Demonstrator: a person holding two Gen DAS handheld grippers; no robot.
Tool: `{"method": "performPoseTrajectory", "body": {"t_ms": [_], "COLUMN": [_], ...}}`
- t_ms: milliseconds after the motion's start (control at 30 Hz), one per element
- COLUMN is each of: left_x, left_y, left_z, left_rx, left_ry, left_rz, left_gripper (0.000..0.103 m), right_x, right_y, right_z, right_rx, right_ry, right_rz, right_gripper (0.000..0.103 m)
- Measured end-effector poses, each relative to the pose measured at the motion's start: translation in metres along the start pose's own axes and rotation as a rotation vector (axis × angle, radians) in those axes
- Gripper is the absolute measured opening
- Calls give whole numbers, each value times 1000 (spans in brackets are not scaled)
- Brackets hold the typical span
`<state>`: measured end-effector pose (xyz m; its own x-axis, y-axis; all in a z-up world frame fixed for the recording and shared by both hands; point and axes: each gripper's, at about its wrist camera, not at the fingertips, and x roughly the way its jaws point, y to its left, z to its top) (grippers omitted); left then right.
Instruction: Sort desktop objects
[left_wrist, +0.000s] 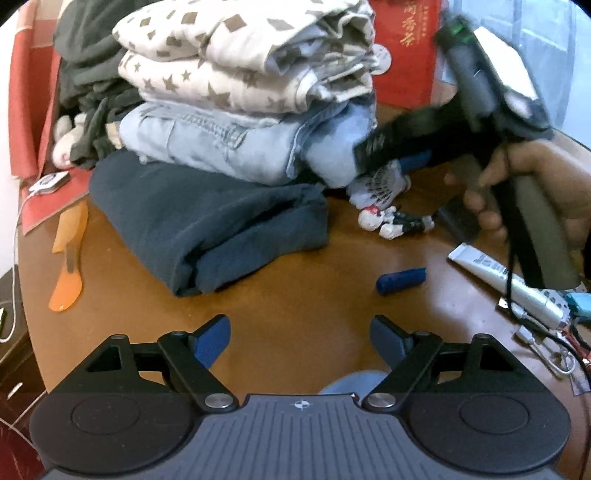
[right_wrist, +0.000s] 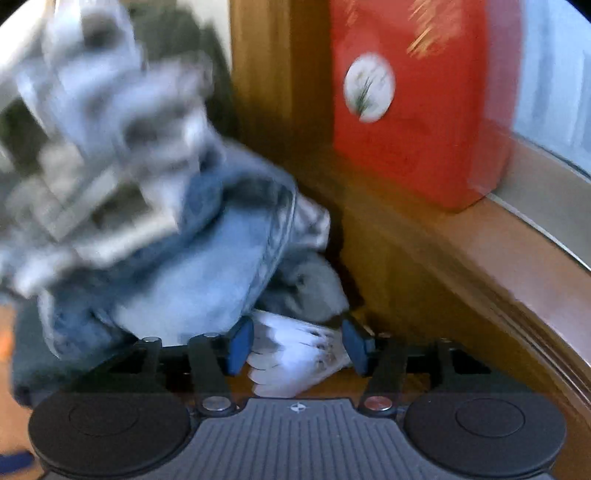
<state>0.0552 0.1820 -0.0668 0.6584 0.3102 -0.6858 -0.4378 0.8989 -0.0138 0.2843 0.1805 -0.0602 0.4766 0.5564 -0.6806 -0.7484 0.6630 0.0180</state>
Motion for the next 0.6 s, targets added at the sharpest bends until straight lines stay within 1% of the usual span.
{"method": "performPoseTrajectory", "body": {"t_ms": [33, 100, 167, 300, 367, 467, 533, 600], "left_x": [1, 3, 7, 17, 23, 29, 33, 35], "left_y": [-1, -3, -6, -17, -23, -32, -40, -48], "left_z": [2, 6, 9, 18, 21, 22, 23, 24], "left_rx": [4, 10, 12, 38, 53, 72, 87, 94], "left_ry": [-6, -15, -20, -30, -26, -17, -13, -6], "left_rz": [-5, -15, -31, -63, -79, -115, -131, -125], "left_gripper": [83, 83, 83, 84, 84, 84, 84, 81], "right_x": [0, -5, -10, -41, -60, -86, -101, -115], "right_y": [3, 9, 9, -5, -15, -22, -21, -23], "right_z": [-1, -7, -20, -53, -67, -88, -100, -106], "right_rx": [-32, -91, -112, -50, 14, 52, 38, 68], "right_ry": [7, 37, 99, 116, 133, 144, 140, 133], "right_rz": [-21, -71, -100, -141, -111, -98, -134, -160], "right_gripper": [50, 47, 34, 35, 34, 34, 35, 35]}}
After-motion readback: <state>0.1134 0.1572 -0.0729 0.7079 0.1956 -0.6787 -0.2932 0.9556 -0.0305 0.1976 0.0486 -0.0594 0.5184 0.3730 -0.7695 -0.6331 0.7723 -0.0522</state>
